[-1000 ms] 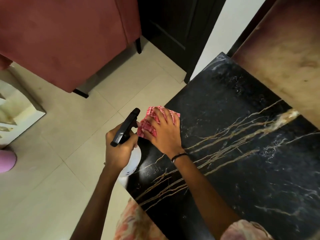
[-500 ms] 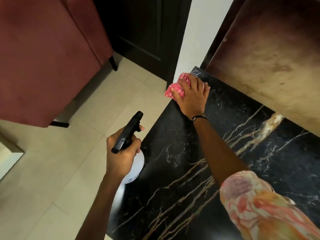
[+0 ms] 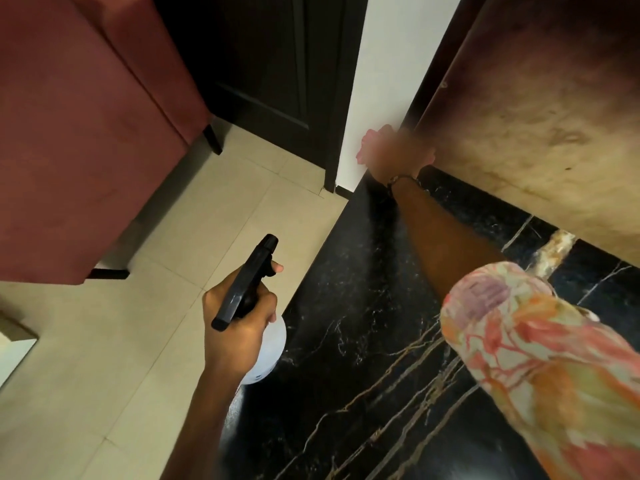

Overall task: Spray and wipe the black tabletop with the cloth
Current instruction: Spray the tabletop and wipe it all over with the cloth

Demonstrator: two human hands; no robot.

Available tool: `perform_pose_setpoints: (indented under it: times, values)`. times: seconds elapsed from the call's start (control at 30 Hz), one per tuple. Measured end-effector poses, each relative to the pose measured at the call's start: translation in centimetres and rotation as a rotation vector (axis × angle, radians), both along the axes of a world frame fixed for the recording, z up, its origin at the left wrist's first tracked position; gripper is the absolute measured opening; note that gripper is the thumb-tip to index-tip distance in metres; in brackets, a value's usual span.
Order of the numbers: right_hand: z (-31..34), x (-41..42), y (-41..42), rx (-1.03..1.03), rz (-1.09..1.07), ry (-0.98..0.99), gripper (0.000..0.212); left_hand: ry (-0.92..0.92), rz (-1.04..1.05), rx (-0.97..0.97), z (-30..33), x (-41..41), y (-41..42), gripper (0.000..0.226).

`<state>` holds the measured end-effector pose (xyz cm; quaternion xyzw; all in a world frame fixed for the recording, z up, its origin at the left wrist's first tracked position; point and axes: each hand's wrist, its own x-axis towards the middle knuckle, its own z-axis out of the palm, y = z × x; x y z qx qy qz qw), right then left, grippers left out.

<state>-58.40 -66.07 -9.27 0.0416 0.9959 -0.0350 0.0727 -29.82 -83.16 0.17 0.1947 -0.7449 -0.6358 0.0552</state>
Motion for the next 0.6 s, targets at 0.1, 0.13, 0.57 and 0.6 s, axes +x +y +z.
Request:
perform_pose_setpoints:
  times: [0.1, 0.13, 0.57, 0.6]
  values:
    - [-0.8, 3.0, 0.8, -0.052, 0.062, 0.159, 0.051, -0.003, -0.01, -0.024, 0.1, 0.3, 0.4, 0.026]
    - [-1.2, 4.3, 1.4, -0.076, 0.089, 0.218, 0.052, -0.004, -0.015, -0.027, 0.1, 0.3, 0.6, 0.026]
    - [-0.3, 11.5, 17.8, -0.051, -0.393, 0.148, 0.06, 0.052, -0.134, 0.064, 1.0, 0.8, 3.0, 0.027]
    - [-0.2, 12.0, 18.2, -0.06, -0.486, 0.134, 0.059, 0.052, -0.141, 0.067, 1.2, 1.0, 3.2, 0.024]
